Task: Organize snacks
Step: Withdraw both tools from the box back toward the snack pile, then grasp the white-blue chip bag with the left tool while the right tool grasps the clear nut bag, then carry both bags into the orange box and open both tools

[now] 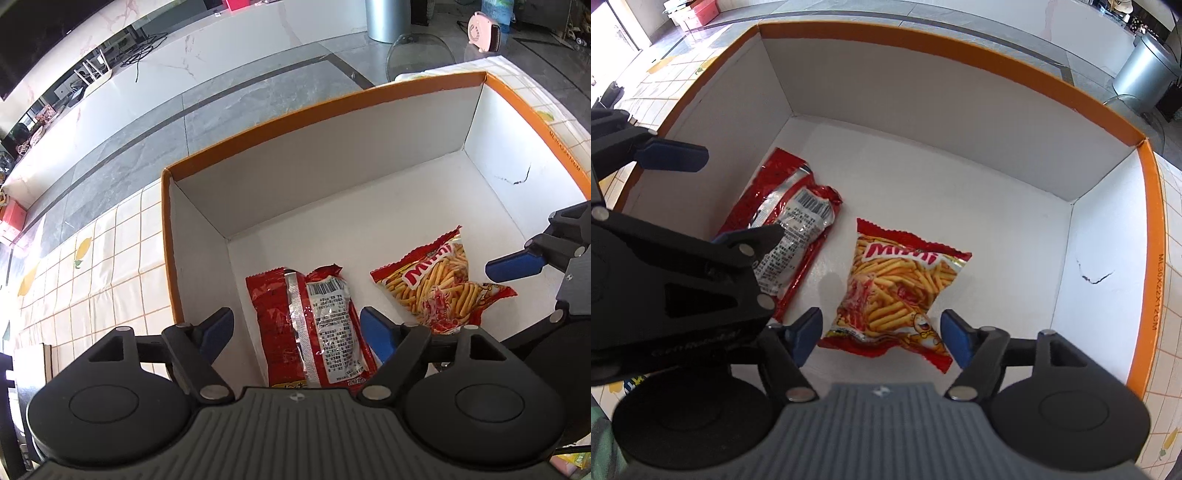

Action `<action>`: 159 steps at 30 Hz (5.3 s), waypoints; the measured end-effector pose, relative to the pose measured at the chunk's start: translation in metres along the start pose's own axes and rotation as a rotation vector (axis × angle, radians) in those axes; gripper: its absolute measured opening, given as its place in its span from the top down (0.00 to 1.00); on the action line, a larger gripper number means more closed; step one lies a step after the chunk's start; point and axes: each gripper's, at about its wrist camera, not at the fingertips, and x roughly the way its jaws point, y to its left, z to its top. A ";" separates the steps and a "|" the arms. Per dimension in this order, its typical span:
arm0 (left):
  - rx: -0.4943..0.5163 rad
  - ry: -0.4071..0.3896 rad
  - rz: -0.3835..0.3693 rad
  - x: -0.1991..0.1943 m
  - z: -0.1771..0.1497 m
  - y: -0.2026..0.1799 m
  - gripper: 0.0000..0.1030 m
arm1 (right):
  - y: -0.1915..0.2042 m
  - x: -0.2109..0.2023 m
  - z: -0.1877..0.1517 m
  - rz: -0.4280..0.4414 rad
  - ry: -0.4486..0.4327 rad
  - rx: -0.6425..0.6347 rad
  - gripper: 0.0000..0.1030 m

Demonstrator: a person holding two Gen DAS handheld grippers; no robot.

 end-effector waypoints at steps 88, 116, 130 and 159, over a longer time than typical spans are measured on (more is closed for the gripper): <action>-0.194 -0.170 -0.066 -0.039 -0.190 -0.007 0.06 | 0.052 -0.041 -0.201 -0.008 -0.454 0.098 0.24; -0.067 -0.268 0.115 -0.026 -0.201 -0.018 0.32 | 0.074 0.004 -0.170 0.005 -0.473 -0.001 0.55; -0.126 -0.325 0.153 -0.040 -0.206 -0.009 0.43 | 0.074 -0.006 -0.183 -0.016 -0.509 0.007 0.68; -0.230 -0.446 0.052 -0.119 -0.208 -0.009 0.43 | 0.067 -0.082 -0.230 -0.047 -0.621 0.019 0.96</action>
